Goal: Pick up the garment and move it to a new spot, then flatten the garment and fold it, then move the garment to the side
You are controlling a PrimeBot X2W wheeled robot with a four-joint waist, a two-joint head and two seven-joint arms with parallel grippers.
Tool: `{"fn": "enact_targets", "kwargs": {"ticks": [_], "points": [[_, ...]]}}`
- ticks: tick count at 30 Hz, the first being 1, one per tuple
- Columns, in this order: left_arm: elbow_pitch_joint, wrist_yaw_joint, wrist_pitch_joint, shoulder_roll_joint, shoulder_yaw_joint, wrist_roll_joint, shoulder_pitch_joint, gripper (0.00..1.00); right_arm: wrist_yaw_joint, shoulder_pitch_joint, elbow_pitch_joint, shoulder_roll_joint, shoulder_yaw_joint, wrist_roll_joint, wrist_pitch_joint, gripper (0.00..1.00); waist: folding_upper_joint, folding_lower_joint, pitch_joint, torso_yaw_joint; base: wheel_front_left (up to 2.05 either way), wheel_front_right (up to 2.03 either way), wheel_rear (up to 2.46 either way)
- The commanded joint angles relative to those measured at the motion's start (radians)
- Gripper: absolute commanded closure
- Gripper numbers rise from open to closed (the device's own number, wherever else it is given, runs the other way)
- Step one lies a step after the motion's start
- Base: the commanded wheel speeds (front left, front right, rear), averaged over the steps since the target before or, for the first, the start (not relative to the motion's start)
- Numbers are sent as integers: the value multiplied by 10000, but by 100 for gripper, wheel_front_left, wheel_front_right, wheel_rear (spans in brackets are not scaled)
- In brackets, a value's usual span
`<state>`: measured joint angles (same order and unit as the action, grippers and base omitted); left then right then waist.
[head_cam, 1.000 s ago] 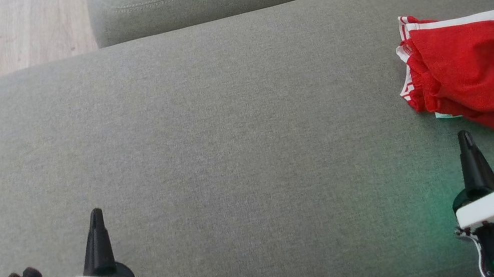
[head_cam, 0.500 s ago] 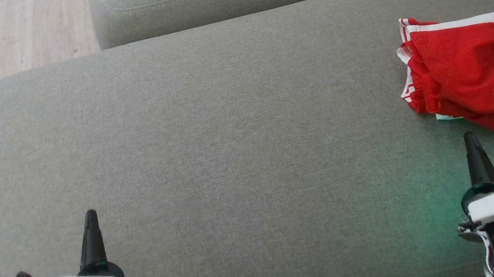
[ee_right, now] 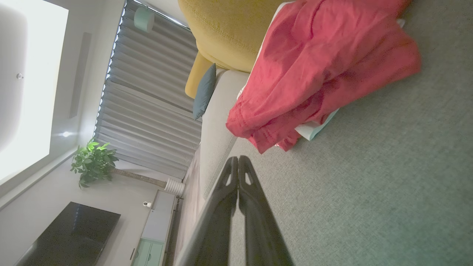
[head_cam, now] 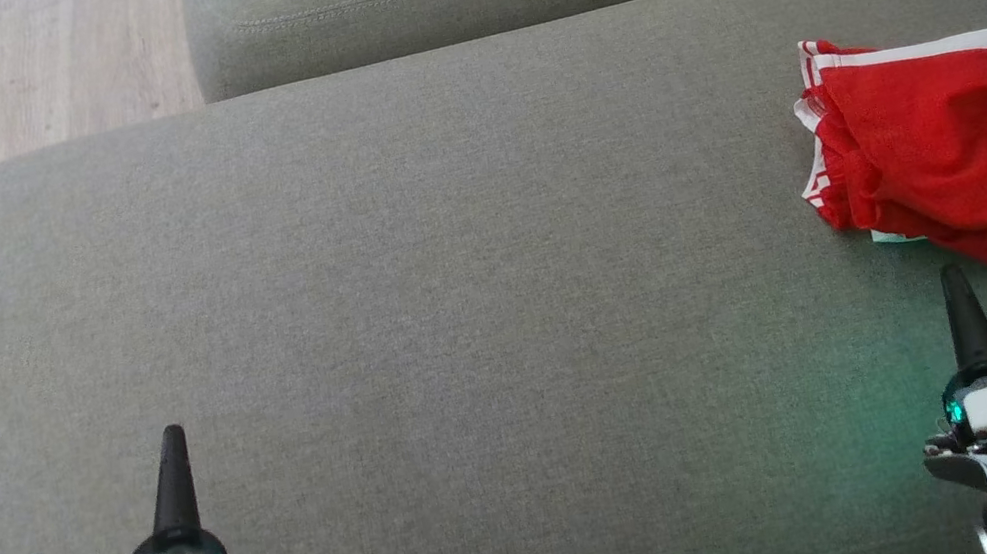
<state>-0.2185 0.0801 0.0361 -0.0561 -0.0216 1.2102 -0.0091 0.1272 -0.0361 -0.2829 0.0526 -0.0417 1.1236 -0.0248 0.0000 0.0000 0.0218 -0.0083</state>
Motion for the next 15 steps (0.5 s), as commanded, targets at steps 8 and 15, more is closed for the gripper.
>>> {"fn": "enact_targets", "kwargs": {"ticks": [8, 15], "points": [[182, 177, -290, -174, 425, 1024, -677, 100, 27, -608, 369, 209, -10, 1251, 259, 100, 0, 0, -40, 18, 0, 0, 0], [85, 251, -498, -176, 558, 1748, -741, 100, 28, -626, 376, 208, -99, 2114, 453, 100, 0, 0, -73, 33, 0, 0, 0]]}}
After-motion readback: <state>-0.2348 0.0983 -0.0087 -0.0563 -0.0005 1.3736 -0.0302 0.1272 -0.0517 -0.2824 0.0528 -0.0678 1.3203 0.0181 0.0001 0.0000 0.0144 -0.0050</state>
